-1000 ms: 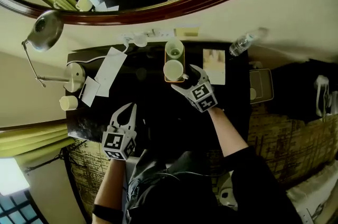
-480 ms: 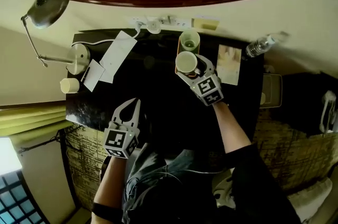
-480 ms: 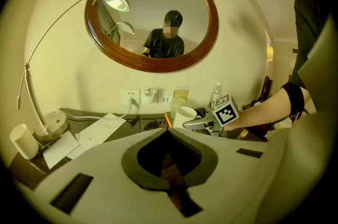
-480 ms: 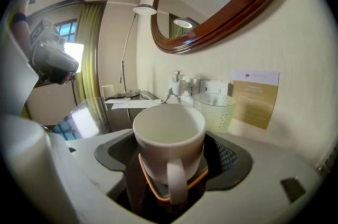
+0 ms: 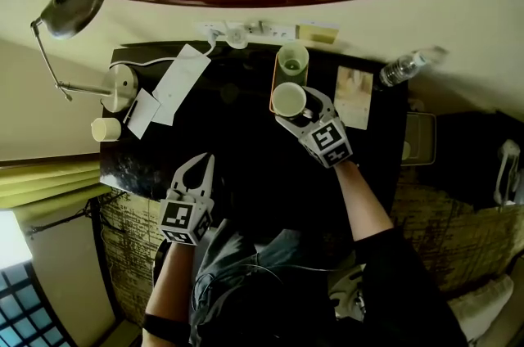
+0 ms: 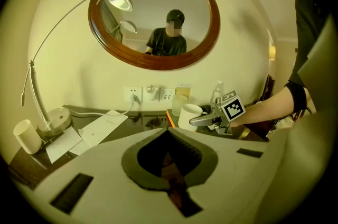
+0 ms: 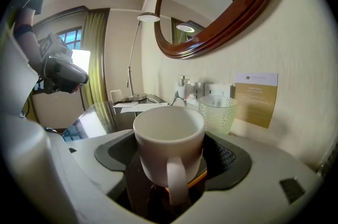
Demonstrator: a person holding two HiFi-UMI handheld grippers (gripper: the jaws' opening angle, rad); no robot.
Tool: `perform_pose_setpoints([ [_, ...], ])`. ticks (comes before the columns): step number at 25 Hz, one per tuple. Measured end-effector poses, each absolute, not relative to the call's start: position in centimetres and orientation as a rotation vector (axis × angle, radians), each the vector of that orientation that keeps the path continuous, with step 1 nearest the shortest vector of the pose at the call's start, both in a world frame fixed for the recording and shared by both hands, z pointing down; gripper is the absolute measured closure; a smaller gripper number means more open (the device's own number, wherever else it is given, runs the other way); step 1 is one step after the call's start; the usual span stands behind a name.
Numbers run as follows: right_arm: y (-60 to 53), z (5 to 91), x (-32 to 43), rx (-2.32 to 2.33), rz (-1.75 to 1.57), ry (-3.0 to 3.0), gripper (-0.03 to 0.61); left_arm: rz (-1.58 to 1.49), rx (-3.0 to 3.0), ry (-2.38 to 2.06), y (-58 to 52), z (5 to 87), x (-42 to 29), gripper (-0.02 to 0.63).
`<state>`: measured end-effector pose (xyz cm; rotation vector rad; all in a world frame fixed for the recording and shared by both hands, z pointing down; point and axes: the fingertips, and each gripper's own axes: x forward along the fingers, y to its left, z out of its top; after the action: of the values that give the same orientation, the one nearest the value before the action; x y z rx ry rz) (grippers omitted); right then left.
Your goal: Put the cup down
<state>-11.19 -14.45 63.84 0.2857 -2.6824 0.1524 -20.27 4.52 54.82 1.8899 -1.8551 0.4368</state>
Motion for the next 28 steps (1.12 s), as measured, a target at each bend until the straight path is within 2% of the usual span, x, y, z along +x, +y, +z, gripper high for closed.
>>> perform_pose_setpoints([
  [9,-9.5,62.5,-9.6,0.194,0.135,-2.714,0.176,0.452,1.895,-1.833,4.8,55.5,-19.3,0.61],
  [28,-4.2,67.1,-5.6,0.198,0.216,-2.659,0.155,0.456,1.863,-1.855,6.3,55.8,-18.4,0.611],
])
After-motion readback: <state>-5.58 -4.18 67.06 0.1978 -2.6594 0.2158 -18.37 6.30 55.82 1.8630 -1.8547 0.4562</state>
